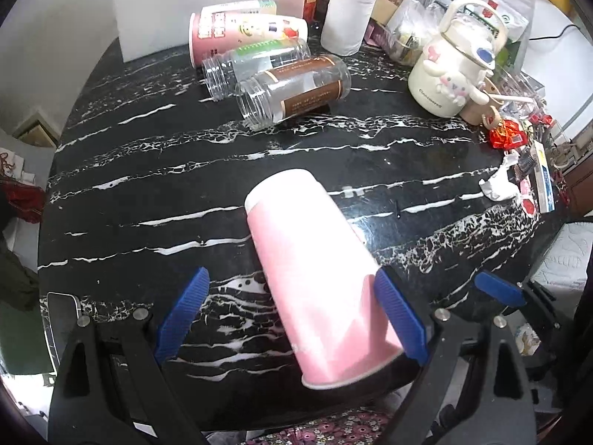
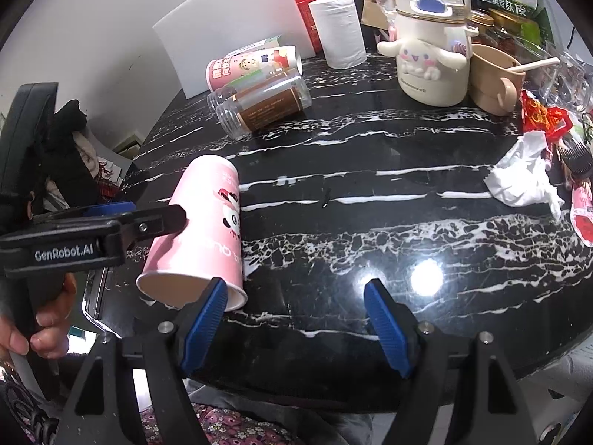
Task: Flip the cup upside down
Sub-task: 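Bring the left gripper to the cup and close on it while the right gripper holds it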
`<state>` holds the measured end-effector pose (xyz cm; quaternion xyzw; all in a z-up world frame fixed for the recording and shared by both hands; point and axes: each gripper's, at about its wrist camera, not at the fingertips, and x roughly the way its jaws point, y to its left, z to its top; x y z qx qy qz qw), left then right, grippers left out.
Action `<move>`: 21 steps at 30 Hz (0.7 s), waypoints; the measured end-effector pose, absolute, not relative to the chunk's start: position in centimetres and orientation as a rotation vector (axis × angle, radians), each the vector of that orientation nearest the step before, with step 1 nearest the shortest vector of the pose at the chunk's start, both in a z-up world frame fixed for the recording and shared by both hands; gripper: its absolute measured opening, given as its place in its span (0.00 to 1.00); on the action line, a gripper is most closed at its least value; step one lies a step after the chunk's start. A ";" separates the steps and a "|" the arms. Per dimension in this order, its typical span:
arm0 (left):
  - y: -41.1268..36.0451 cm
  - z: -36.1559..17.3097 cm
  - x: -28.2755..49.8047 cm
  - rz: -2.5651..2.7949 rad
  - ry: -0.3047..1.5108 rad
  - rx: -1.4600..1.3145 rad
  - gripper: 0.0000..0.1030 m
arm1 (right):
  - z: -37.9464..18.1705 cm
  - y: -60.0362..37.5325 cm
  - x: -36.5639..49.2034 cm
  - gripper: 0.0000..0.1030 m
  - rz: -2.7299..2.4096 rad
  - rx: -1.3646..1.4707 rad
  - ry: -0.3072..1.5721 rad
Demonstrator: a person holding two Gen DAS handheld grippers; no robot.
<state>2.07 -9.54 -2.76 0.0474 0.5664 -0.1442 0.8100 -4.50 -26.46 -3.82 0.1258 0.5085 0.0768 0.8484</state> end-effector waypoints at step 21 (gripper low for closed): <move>-10.6 -7.0 6.3 -0.308 1.360 0.155 0.87 | -5.5 -27.4 -1.2 0.74 0.186 0.276 1.100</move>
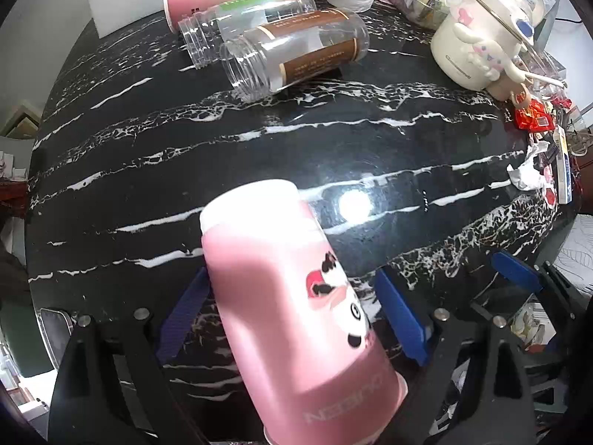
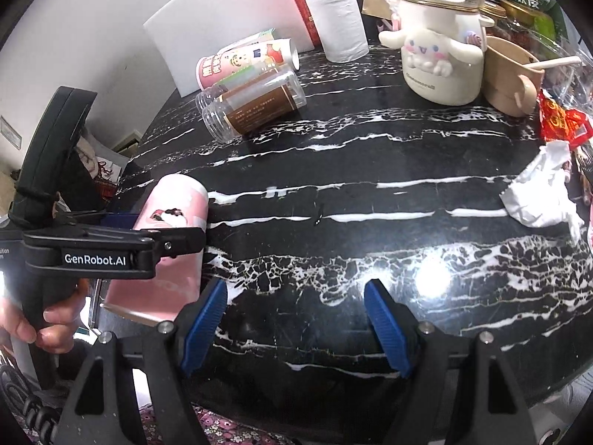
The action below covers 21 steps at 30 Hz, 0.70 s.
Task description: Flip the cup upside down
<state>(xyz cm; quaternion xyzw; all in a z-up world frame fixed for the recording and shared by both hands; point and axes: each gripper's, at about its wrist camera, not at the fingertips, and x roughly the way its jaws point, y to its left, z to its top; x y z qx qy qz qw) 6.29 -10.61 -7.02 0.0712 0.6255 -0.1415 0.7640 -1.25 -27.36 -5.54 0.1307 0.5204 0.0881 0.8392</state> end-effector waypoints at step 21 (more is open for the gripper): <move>-8.1 -7.2 6.6 -0.345 1.327 0.074 0.68 | -6.6 -26.0 0.5 0.74 0.199 0.243 1.126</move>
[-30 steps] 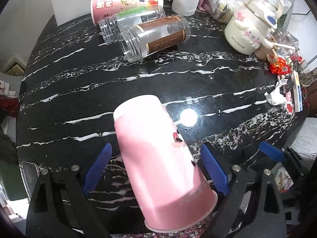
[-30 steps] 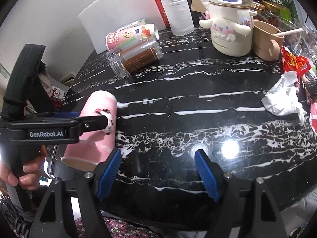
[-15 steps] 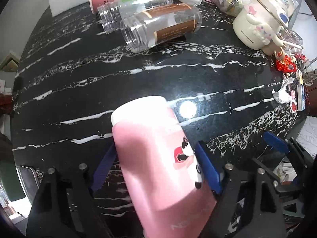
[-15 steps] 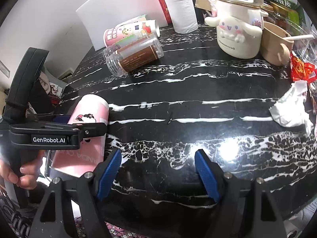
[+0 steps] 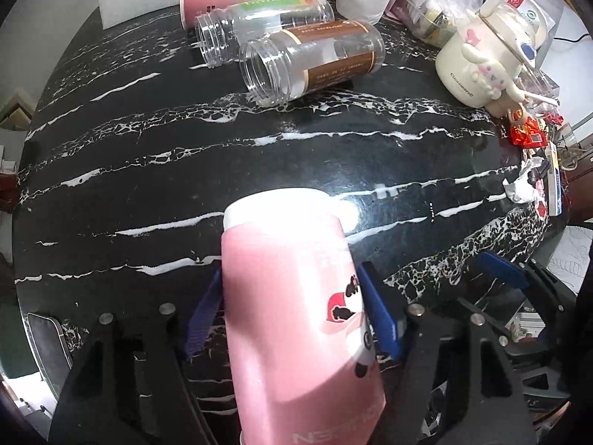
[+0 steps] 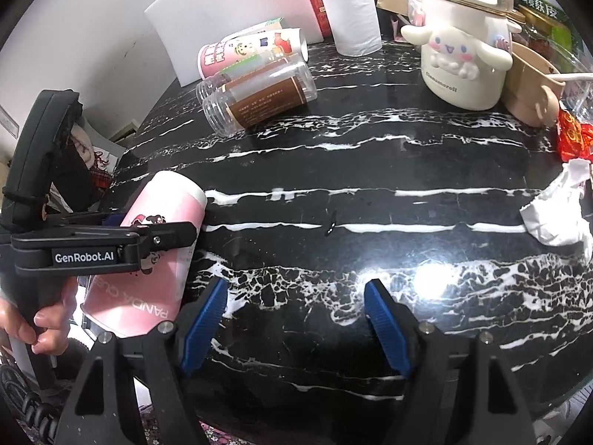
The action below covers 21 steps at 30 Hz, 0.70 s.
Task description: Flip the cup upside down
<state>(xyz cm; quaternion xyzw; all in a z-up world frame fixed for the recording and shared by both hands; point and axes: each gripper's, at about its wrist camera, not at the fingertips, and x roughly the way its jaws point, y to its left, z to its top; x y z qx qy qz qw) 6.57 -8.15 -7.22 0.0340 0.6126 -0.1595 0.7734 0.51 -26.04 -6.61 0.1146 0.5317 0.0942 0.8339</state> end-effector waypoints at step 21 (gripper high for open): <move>-5.4 2.1 3.0 -0.371 1.067 0.042 0.66 | -6.4 -24.0 0.4 0.74 0.260 0.222 1.130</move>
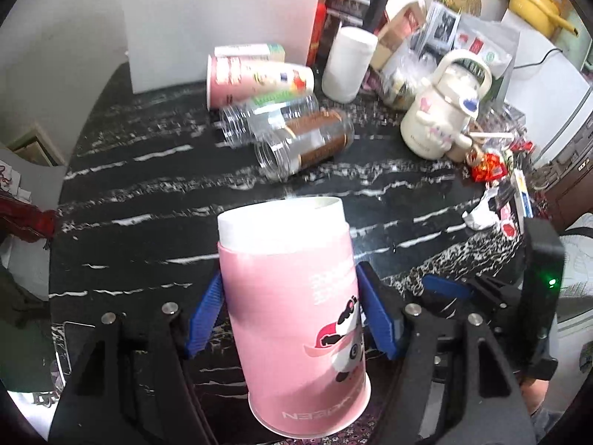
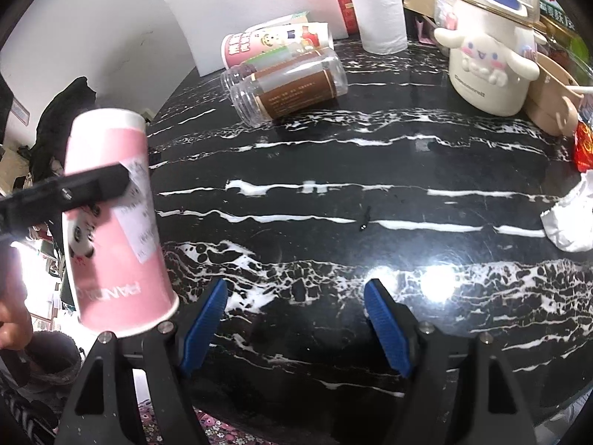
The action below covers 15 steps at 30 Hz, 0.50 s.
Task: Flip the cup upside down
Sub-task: 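Carry the inverted cup with the left gripper over the open table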
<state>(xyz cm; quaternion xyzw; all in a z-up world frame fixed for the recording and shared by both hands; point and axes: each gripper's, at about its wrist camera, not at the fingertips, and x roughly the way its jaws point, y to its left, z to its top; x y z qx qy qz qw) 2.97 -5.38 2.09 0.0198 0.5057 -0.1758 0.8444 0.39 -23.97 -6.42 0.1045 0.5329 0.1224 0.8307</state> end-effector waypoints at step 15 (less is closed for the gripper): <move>-2.0 4.4 7.7 -0.300 0.815 -0.003 0.66 | -6.5 -22.9 1.2 0.74 0.272 0.202 1.129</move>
